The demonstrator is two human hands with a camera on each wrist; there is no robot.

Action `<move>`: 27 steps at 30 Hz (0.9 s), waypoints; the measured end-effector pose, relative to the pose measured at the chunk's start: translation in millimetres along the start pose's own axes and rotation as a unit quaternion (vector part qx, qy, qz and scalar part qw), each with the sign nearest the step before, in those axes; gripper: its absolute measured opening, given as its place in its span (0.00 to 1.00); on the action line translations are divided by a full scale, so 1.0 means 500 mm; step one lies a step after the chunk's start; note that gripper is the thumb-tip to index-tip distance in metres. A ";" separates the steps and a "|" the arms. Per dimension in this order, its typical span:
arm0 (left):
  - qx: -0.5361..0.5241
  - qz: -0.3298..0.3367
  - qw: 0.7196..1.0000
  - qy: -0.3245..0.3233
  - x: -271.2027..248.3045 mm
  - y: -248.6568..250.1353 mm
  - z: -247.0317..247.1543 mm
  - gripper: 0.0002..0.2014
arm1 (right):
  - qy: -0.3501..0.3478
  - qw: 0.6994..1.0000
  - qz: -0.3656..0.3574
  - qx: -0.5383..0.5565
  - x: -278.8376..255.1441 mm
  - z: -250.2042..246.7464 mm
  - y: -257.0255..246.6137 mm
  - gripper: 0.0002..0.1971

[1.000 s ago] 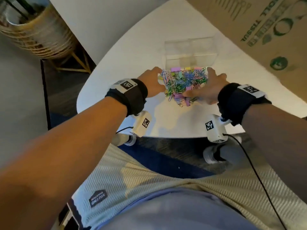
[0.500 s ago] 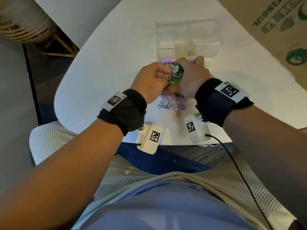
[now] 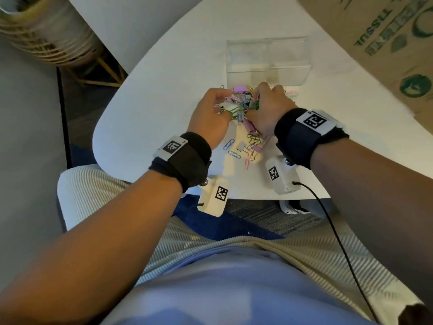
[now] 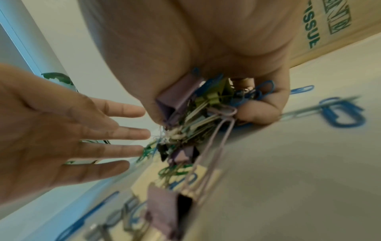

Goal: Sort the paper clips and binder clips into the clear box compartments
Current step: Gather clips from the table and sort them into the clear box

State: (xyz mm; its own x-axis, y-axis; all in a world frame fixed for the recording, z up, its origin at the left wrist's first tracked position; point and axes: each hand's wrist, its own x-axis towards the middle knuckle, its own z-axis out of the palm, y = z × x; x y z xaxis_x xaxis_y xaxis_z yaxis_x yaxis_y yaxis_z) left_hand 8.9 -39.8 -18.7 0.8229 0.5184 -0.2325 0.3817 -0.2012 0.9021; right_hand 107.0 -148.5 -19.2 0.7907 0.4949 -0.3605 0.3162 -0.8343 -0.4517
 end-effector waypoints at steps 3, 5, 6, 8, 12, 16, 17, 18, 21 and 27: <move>-0.008 -0.024 1.000 0.018 -0.006 -0.005 0.000 0.21 | 0.023 1.000 -0.008 0.010 -0.005 -0.003 0.000 0.15; -0.015 -0.033 0.999 0.019 -0.003 -0.008 -0.001 0.20 | 0.029 0.999 -0.017 0.017 -0.006 -0.007 0.000 0.13; -0.025 -0.036 0.999 0.021 -0.001 -0.010 -0.003 0.20 | 0.026 0.999 -0.023 0.016 -0.006 -0.011 0.000 0.12; -0.039 -0.040 0.998 0.024 0.005 -0.011 -0.006 0.19 | 0.015 0.999 -0.025 0.014 -0.003 -0.020 0.004 0.09; -0.034 0.002 0.997 0.068 0.021 -0.002 -0.015 0.20 | 0.002 0.995 0.024 0.097 -0.004 -0.038 0.019 0.10; -0.150 -0.005 0.988 0.038 0.012 0.016 -0.009 0.16 | -0.017 0.973 0.062 0.221 -0.009 -0.049 0.032 0.04; -0.167 -0.012 0.986 0.025 0.006 0.018 -0.003 0.14 | -0.020 0.962 0.069 0.263 -0.011 -0.054 0.033 0.04; -0.181 -0.018 0.983 0.015 -0.003 0.024 0.006 0.11 | -0.022 0.953 0.071 0.295 -0.013 -0.059 0.033 0.05; -0.273 -0.069 0.959 -0.003 -0.028 0.045 0.032 0.08 | -0.005 0.945 0.044 0.323 -0.027 -0.072 0.022 0.05; -0.580 -0.267 0.761 -0.116 -0.027 0.065 0.081 0.34 | 0.044 0.963 -0.075 0.256 -0.055 -0.096 0.003 0.06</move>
State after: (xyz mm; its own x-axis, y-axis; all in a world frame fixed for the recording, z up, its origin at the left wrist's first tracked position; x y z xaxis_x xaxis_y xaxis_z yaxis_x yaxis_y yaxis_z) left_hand 27.3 -86.7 -1.0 0.7846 0.0821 -0.6146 0.1687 0.9256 0.3389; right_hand 111.3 -175.1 29.1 0.8053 0.5583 -0.1997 0.1483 -0.5157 -0.8438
